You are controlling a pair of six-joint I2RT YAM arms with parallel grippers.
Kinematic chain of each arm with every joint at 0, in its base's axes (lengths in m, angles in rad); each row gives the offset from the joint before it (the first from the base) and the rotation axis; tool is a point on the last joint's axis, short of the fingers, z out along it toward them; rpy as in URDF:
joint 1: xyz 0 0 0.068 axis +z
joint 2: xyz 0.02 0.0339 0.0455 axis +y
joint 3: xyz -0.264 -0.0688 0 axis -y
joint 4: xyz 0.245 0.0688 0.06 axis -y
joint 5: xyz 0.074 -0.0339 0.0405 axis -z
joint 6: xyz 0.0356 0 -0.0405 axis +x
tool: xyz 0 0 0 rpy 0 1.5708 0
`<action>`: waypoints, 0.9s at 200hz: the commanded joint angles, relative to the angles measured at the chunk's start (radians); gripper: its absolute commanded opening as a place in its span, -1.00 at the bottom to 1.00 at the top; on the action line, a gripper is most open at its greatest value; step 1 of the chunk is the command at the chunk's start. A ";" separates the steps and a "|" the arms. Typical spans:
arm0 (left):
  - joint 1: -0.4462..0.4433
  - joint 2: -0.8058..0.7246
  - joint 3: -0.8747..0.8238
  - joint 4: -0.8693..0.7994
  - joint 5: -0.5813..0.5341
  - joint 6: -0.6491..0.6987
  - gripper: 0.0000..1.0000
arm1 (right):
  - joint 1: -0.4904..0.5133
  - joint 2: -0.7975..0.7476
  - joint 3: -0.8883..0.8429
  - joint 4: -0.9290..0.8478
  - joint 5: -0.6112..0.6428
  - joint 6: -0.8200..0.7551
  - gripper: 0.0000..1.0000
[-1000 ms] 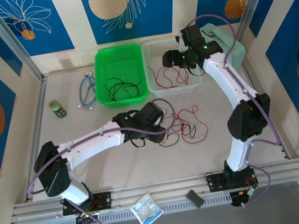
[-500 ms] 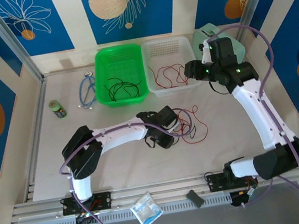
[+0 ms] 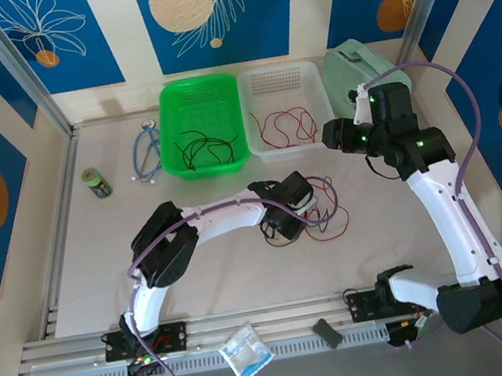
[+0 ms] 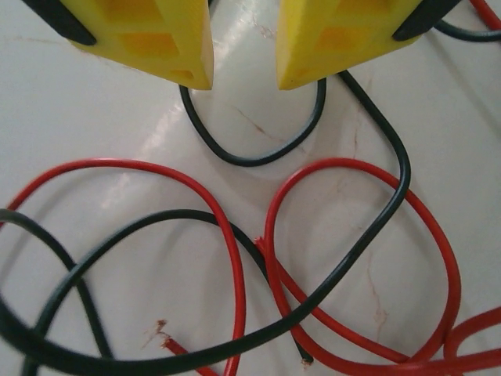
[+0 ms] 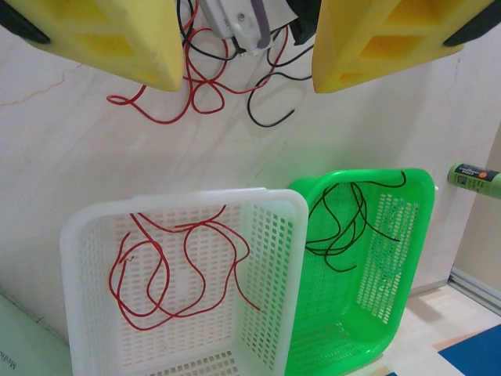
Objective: Untangle the cables
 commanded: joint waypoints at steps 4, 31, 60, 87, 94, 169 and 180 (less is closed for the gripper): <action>-0.003 0.037 0.046 -0.029 -0.045 0.040 -0.47 | -0.006 -0.025 -0.021 -0.019 -0.036 0.010 -0.06; 0.000 0.060 0.069 -0.042 -0.065 0.051 -0.46 | -0.007 -0.034 -0.030 -0.019 -0.038 0.011 -0.06; 0.002 0.073 0.086 -0.062 -0.081 0.061 -0.47 | -0.009 -0.041 -0.030 -0.024 -0.041 0.008 -0.06; 0.003 0.076 0.094 -0.082 -0.099 0.072 -0.47 | -0.010 -0.041 -0.030 -0.023 -0.045 0.009 -0.06; 0.002 0.075 0.095 -0.086 -0.105 0.075 -0.46 | -0.011 -0.041 -0.030 -0.023 -0.045 0.008 -0.06; 0.011 0.107 0.111 -0.108 -0.111 0.097 -0.31 | -0.011 -0.041 -0.040 -0.016 -0.060 0.008 -0.07; 0.013 0.119 0.118 -0.115 -0.106 0.101 -0.32 | -0.012 -0.043 -0.041 -0.017 -0.059 0.008 -0.07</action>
